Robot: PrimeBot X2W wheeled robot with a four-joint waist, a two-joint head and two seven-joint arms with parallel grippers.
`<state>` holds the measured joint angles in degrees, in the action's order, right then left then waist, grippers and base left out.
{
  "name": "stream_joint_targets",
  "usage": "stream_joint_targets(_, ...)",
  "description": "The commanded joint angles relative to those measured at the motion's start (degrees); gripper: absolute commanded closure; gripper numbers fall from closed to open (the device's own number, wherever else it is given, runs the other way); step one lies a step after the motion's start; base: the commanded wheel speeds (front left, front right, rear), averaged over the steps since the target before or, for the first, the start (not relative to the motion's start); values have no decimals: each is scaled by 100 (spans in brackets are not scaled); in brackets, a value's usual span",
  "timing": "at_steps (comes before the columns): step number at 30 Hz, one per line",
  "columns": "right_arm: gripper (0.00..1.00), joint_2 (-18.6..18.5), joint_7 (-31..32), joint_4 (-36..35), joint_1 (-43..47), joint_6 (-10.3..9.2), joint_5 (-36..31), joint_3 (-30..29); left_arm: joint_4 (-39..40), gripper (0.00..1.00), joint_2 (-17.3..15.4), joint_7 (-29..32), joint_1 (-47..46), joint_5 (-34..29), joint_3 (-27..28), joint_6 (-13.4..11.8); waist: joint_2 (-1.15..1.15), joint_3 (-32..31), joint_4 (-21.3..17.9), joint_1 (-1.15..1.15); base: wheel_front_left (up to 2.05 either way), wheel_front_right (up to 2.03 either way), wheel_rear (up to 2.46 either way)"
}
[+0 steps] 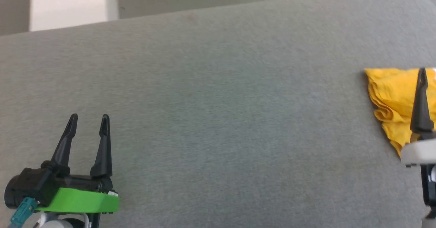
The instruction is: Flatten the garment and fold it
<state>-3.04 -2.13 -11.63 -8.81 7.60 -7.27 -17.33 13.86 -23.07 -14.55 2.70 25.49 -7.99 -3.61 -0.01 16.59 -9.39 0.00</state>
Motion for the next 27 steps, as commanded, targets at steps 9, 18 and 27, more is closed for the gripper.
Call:
stream_joint_targets(9, 0, 15, -723, 535, 787, -11, 468, 266, -369, 0, 650, -43, 281, -494, 287, 147, 1, -941, 826, 0, 0, 0, 0)
stream_joint_targets(18, 0, 15, -1104, 1187, 1286, -11, 422, 278, -751, 0, 1139, -44, 633, -1126, 444, 199, 1, -1451, 1022, 0, 0, 0, 0)
stream_joint_targets(27, 0, 16, -1230, 1477, 1611, -11, 486, 525, -861, 0, 1573, -44, 1044, -1428, 503, 338, 1, -1710, 1065, 0, 0, 0, 0)
